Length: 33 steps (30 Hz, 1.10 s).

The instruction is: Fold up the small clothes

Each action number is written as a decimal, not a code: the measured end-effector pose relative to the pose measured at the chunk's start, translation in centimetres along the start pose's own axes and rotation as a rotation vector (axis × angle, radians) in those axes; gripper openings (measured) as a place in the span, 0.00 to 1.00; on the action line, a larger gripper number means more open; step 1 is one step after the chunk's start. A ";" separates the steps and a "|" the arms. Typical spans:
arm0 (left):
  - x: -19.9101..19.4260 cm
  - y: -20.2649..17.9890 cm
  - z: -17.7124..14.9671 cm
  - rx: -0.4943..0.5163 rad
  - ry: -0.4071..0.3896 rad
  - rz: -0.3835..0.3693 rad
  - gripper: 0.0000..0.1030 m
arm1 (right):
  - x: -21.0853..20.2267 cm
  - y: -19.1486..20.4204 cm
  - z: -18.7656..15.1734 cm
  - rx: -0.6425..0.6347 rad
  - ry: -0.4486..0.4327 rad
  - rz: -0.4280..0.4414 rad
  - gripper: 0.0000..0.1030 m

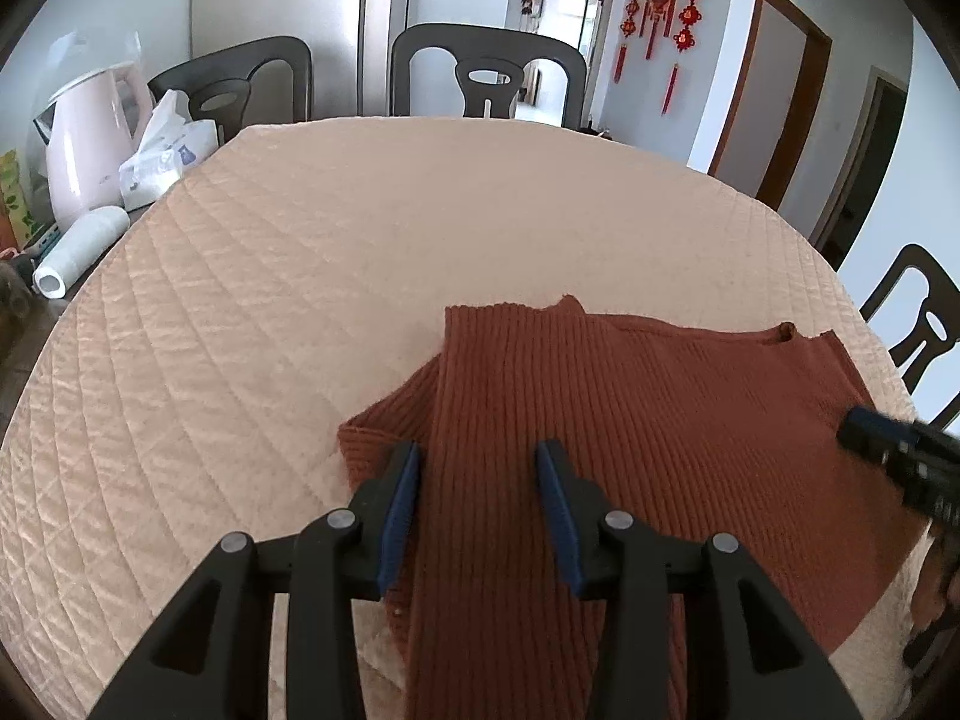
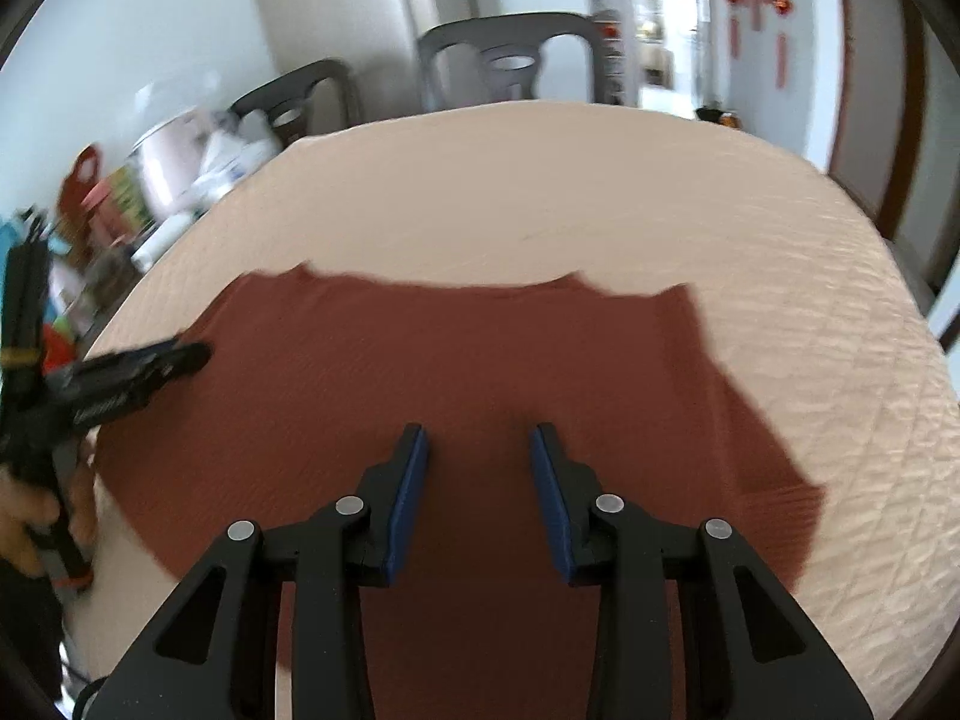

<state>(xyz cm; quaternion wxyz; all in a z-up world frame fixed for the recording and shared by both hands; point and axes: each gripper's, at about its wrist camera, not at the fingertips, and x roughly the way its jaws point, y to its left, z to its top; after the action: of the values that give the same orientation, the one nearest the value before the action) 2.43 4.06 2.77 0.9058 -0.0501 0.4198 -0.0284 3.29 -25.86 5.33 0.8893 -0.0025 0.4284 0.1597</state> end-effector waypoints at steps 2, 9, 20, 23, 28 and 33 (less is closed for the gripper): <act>-0.1 0.1 0.0 -0.003 -0.001 -0.004 0.43 | 0.4 -1.6 0.3 0.047 0.008 -0.020 0.31; -0.3 0.3 0.3 0.002 0.001 0.000 0.43 | 0.6 -3.8 1.9 0.105 -0.010 -0.043 0.22; 2.9 1.2 4.1 -0.098 0.092 -0.072 0.33 | 1.5 -6.2 3.4 0.145 0.033 -0.034 0.13; 2.4 1.0 4.4 -0.103 0.054 -0.086 0.10 | 0.8 -5.8 3.7 0.112 -0.009 -0.048 0.05; 2.4 1.7 3.7 -0.127 0.008 -0.038 0.09 | 0.8 -8.0 3.7 0.182 -0.038 -0.083 0.05; 2.9 1.8 3.4 -0.118 0.010 -0.015 0.09 | 2.0 -8.8 3.0 0.216 -0.001 -0.076 0.05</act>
<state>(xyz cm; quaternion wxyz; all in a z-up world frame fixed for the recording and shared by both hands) 6.95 5.76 2.53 0.8988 -0.1064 0.4251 -0.0106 9.28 -33.16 4.55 0.8901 0.0771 0.4422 0.0790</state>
